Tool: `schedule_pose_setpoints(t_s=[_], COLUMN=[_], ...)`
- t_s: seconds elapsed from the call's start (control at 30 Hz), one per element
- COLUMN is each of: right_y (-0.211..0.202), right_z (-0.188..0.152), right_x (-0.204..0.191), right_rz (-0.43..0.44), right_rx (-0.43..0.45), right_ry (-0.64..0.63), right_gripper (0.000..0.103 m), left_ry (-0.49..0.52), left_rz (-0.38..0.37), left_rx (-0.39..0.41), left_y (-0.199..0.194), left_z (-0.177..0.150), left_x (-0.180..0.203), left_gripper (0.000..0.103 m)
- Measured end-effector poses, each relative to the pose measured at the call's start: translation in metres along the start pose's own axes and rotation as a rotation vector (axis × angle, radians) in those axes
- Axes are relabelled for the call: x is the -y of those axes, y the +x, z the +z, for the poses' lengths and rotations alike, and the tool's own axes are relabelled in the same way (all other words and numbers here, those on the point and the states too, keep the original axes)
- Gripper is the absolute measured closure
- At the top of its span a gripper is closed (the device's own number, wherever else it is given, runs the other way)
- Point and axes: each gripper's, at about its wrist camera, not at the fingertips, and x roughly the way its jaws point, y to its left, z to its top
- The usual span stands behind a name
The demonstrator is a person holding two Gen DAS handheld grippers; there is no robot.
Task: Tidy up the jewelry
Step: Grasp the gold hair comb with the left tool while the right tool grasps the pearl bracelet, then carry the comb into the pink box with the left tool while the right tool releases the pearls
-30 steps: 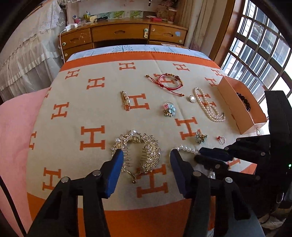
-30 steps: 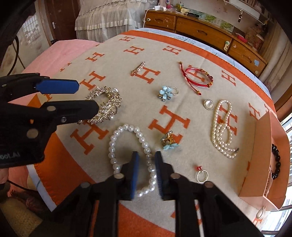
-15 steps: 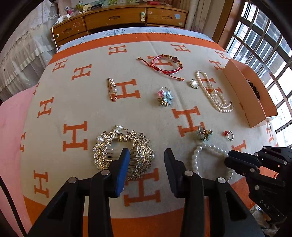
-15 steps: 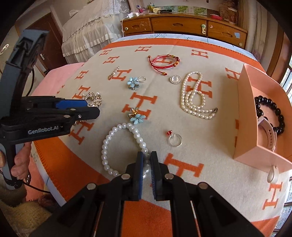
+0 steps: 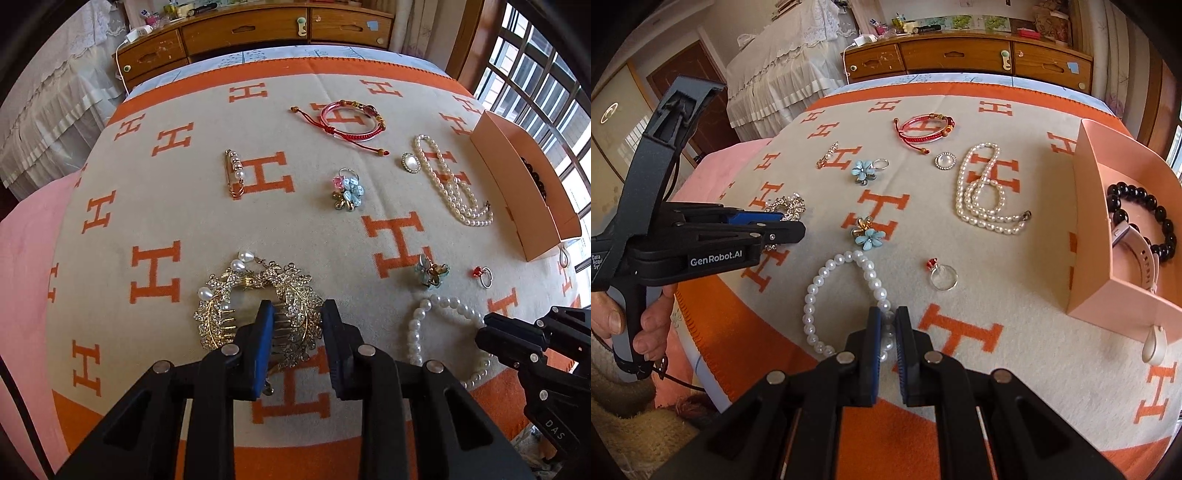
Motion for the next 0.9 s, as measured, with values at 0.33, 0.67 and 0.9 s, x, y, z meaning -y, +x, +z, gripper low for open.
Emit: schedule_pose_setpoints(t_s=[0.33,0.67,0.9], right_y=[-0.044,-0.142,-0.150], right_z=[0.003,0.037,0.056], right_x=[0.005,0.056,0.115], right_rz=[0.042,-0.066,-0.161], right_rx=[0.143,0.385,0.404], right_ry=[0.023,0.151,0.286], right_gripper=[0.096,0.096,0.096], left_ry=[0.008,0.134,0.244], left_rz=[-0.026,-0.133,-0.229], left_rx=[0.123,0.243,0.277], left_y=[-0.050,-0.104,-0.103], left_z=[0.000,0.041,0.093], left_x=[0.011,0.066,0.135], left_gripper=[0.079,0.079,0.079])
